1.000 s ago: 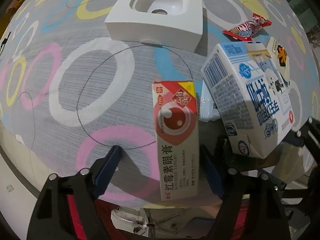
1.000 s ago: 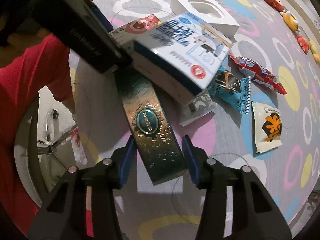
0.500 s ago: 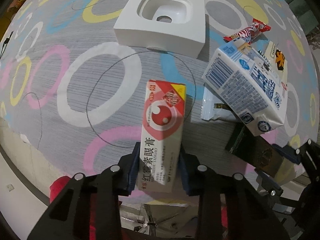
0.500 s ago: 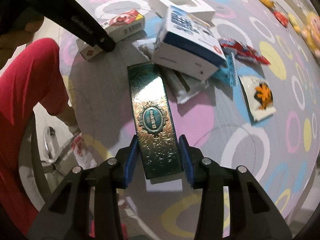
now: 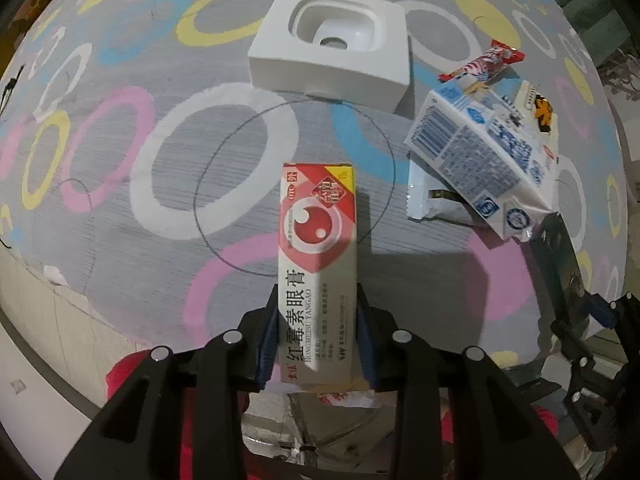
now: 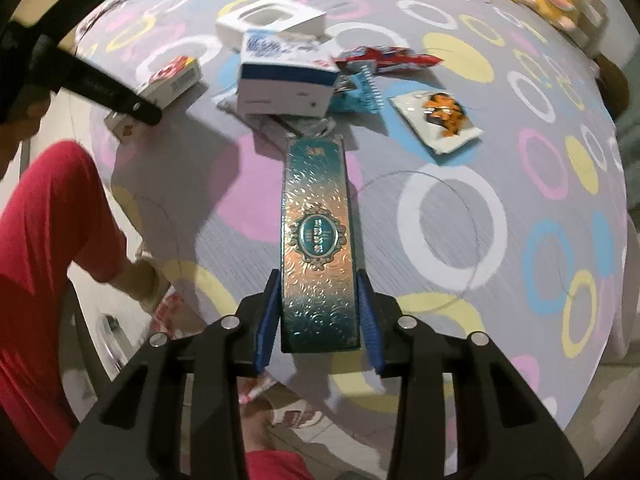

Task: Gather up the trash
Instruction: 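Lift both held boxes off the bed and carry them down toward the trash bag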

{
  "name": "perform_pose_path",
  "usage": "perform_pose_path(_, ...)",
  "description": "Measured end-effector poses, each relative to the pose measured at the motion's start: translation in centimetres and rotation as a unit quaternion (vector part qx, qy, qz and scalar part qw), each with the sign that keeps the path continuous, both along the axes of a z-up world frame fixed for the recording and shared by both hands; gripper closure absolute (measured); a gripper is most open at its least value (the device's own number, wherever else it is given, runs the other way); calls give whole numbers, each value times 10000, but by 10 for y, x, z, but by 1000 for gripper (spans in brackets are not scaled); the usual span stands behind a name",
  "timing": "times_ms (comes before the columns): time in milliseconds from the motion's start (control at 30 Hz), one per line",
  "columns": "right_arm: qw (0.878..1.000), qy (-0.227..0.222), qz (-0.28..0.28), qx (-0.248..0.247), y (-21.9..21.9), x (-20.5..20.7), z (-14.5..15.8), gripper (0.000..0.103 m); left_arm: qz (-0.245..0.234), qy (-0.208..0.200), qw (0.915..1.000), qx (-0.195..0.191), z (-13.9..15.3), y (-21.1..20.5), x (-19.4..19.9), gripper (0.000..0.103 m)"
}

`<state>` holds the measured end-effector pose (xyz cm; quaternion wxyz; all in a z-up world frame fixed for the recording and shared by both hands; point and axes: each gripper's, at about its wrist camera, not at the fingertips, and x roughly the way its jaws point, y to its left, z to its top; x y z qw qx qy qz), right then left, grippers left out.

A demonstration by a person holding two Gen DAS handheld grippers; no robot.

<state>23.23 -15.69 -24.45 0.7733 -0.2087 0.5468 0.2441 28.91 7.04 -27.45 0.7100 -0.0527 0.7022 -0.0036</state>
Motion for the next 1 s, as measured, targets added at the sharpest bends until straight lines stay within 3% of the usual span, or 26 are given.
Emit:
perform_pose_path(300, 9955, -524, -788, -39, -14, -10, 23, 67, -211, -285, 9993, -77, 32, -11, -16, 70)
perform_pose_path(500, 9903, -708, -1172, 242, -24, -18, 52, 67, -356, -576, 9976, -114, 67, -28, -35, 70)
perform_pose_path(1000, 9826, -1203, -1264, 640, -18, -101, 118, 67, -1122, -1051, 9881, 81, 114, -58, -116, 70)
